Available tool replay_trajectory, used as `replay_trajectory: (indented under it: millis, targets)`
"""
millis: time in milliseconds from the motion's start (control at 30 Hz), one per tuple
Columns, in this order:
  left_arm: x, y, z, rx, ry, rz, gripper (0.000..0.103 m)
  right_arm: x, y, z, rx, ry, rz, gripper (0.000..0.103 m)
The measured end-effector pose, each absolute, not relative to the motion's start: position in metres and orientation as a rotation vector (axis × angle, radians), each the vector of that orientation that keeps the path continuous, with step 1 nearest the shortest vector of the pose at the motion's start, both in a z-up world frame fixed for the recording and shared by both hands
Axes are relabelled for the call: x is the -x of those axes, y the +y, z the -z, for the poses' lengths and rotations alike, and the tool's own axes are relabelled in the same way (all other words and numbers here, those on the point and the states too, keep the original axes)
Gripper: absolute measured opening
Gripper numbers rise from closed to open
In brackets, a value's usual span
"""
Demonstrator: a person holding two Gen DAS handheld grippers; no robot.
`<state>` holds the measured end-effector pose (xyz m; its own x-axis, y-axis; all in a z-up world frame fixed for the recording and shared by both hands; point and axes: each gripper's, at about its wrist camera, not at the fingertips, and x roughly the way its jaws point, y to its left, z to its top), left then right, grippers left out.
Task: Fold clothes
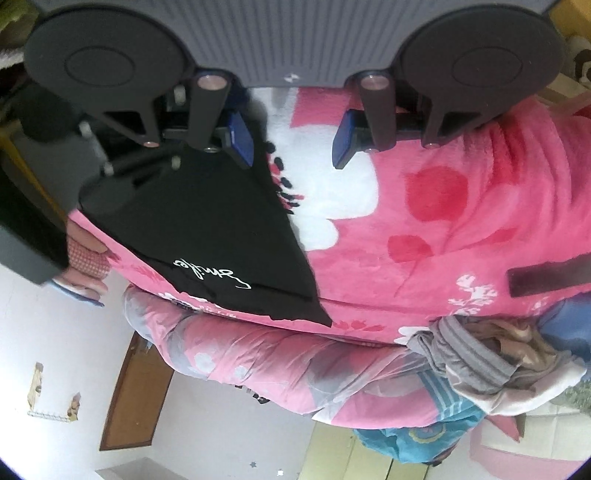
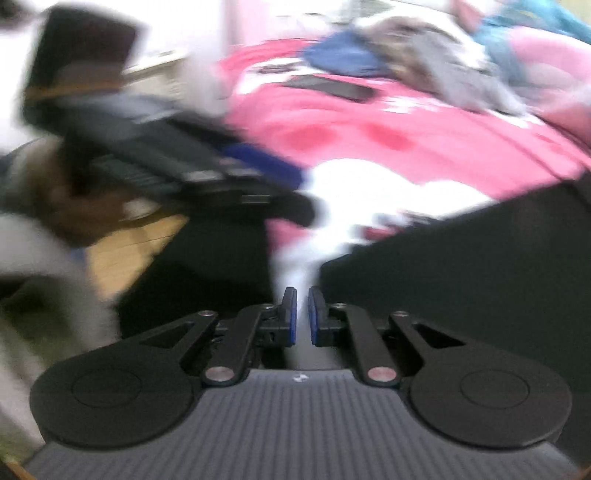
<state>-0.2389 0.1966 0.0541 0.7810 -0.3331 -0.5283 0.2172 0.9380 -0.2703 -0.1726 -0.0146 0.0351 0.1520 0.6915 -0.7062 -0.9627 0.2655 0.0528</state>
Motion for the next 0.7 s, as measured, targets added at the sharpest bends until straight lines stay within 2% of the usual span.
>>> replay_trajectory:
  millis: [267, 500, 700]
  targets:
    - [0.229, 0.216, -0.051, 0.268, 0.623, 0.308, 0.049, 0.141, -0.049, -0.062, 0.348, 0.686, -1.087, 0.006]
    - [0.229, 0.225, -0.053, 0.307, 0.635, 0.275, 0.049, 0.169, -0.011, -0.036, 0.396, 0.662, -1.234, 0.011]
    - [0.230, 0.220, -0.056, 0.308, 0.641, 0.267, 0.050, 0.203, -0.013, -0.034, 0.417, 0.678, -1.423, 0.011]
